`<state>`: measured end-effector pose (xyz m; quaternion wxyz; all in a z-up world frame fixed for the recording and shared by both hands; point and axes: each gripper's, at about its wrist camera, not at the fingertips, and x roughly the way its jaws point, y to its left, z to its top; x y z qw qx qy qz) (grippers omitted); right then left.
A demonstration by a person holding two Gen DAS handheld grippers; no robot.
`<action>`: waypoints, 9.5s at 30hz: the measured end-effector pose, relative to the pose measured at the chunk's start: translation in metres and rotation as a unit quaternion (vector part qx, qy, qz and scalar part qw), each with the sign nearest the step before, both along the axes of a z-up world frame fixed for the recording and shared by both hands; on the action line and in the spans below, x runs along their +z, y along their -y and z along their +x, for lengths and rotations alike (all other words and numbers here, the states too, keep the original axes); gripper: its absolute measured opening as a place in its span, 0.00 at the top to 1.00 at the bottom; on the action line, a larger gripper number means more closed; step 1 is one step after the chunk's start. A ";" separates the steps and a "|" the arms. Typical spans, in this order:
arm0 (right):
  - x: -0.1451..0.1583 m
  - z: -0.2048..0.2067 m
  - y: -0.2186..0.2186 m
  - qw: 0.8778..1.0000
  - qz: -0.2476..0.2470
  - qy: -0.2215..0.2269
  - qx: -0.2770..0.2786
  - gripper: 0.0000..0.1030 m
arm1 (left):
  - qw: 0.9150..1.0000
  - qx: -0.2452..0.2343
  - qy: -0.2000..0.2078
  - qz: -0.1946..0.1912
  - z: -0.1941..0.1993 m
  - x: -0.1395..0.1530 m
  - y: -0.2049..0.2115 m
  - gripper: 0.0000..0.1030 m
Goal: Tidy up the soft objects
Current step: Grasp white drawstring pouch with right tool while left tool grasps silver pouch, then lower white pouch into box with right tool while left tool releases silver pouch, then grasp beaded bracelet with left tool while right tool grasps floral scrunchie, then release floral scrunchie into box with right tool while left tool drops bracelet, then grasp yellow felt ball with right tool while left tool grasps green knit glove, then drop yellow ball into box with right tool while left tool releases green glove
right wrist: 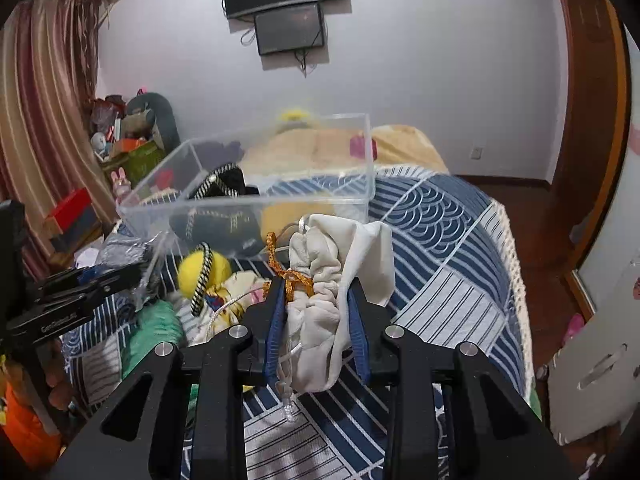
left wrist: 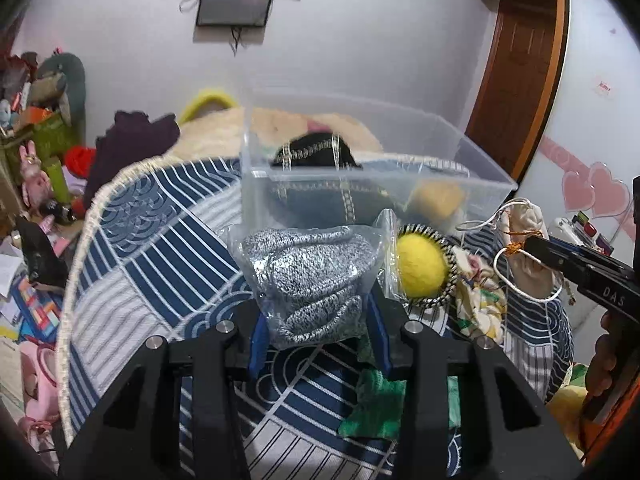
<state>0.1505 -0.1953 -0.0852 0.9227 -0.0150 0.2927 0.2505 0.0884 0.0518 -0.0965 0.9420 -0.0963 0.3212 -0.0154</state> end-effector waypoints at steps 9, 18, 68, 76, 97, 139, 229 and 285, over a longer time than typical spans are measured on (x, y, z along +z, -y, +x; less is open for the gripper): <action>0.035 -0.001 -0.005 0.999 0.008 0.051 -0.008 0.74 | 0.998 0.019 0.061 0.025 -0.017 0.038 -0.003 0.59; 0.057 0.017 -0.025 0.997 0.023 0.079 -0.001 0.74 | 0.994 0.025 0.094 0.050 0.002 0.065 -0.002 0.59; 0.052 0.033 -0.051 0.996 -0.030 0.079 0.006 0.36 | 0.994 -0.009 0.069 0.079 0.060 0.081 0.019 0.16; 0.032 0.021 -0.043 0.997 -0.045 0.060 0.011 0.36 | 0.995 -0.002 0.072 0.075 0.037 0.078 0.024 0.13; -0.026 0.023 -0.023 0.998 -0.042 -0.037 0.018 0.41 | 0.996 -0.087 -0.010 0.014 0.033 0.014 0.076 0.69; -0.028 0.020 -0.021 0.998 -0.013 -0.041 0.035 0.93 | 0.998 -0.054 0.029 -0.029 0.012 0.027 0.034 0.95; -0.028 0.028 -0.116 0.989 -0.071 -0.054 0.117 0.61 | 0.999 -0.018 -0.031 0.008 0.005 -0.011 -0.007 0.34; 0.043 0.031 -0.076 0.996 0.005 0.082 0.038 0.61 | 0.994 -0.011 0.111 0.016 0.030 0.081 0.010 0.80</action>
